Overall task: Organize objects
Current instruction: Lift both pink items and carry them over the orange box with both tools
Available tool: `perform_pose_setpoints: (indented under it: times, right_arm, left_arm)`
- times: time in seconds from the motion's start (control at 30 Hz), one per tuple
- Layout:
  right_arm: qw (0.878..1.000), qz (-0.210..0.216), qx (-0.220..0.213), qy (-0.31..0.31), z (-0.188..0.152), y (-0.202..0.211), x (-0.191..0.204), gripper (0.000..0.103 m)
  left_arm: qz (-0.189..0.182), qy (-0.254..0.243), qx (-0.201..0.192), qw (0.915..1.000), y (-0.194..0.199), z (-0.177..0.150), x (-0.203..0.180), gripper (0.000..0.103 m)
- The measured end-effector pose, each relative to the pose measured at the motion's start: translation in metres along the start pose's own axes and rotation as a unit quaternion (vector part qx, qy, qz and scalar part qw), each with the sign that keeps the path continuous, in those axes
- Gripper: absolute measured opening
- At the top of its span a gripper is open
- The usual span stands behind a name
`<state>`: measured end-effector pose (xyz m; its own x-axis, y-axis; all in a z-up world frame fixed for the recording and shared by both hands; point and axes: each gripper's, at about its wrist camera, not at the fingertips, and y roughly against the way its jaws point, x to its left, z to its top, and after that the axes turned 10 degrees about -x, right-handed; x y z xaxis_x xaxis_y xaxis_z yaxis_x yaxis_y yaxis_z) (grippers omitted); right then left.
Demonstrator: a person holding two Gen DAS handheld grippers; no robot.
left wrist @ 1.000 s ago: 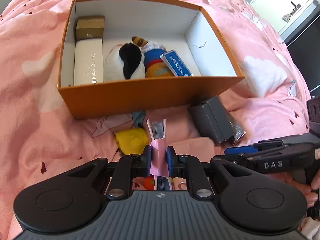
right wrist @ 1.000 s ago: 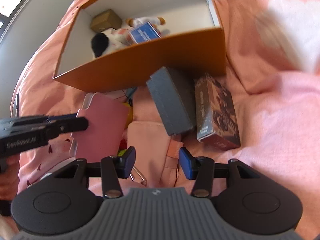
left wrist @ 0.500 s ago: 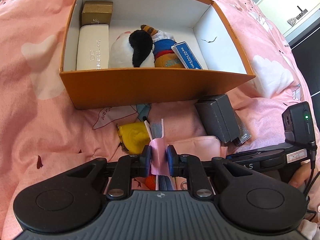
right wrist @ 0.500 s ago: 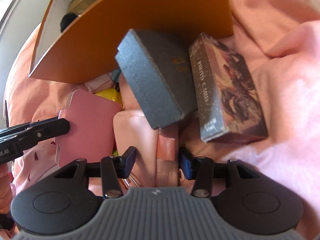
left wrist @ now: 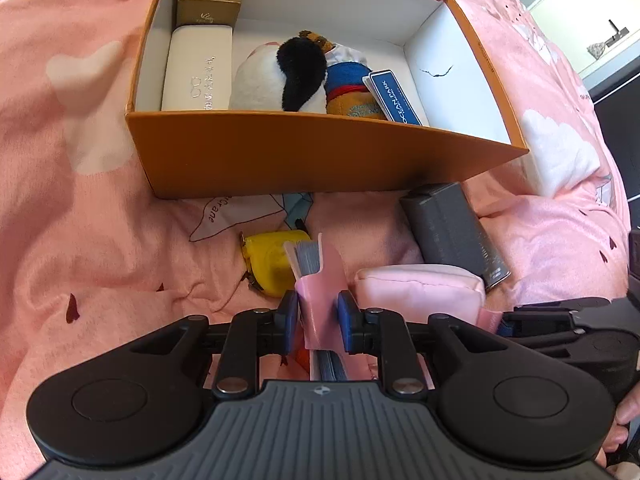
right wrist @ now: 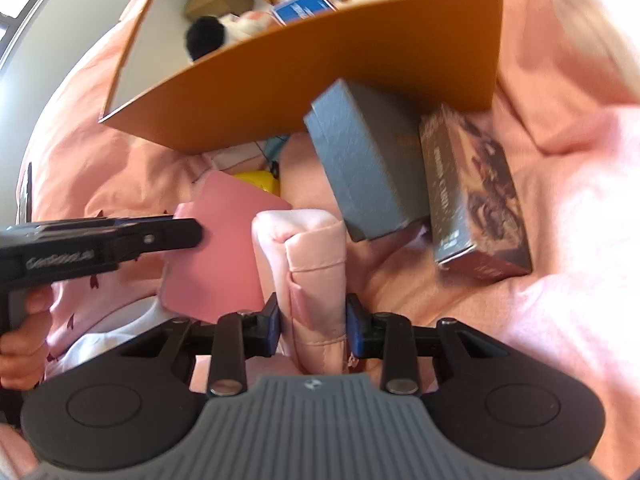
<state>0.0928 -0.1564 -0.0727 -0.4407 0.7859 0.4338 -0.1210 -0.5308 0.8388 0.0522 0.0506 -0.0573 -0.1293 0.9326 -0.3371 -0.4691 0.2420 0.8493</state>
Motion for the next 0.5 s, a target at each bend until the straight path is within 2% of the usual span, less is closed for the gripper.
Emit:
perform_pose_setpoints:
  times: [0.13, 0.3, 0.5]
  right_arm:
    - [0.999, -0.007, -0.018, 0.034, 0.002, 0.015, 0.010, 0.031]
    - [0.996, -0.010, -0.051, 0.078, 0.007, 0.040, 0.016, 0.029]
    - [0.994, 0.001, -0.091, 0.054, 0.022, 0.061, 0.010, 0.027]
  left_arm:
    - [-0.008, 0.007, -0.005, 0.9999, 0.002, -0.002, 0.002, 0.022]
    - [-0.021, -0.015, -0.022, 0.9994, 0.015, 0.000, -0.008, 0.018]
    - [-0.024, -0.038, -0.062, 0.9971, 0.038, 0.007, -0.019, 0.017]
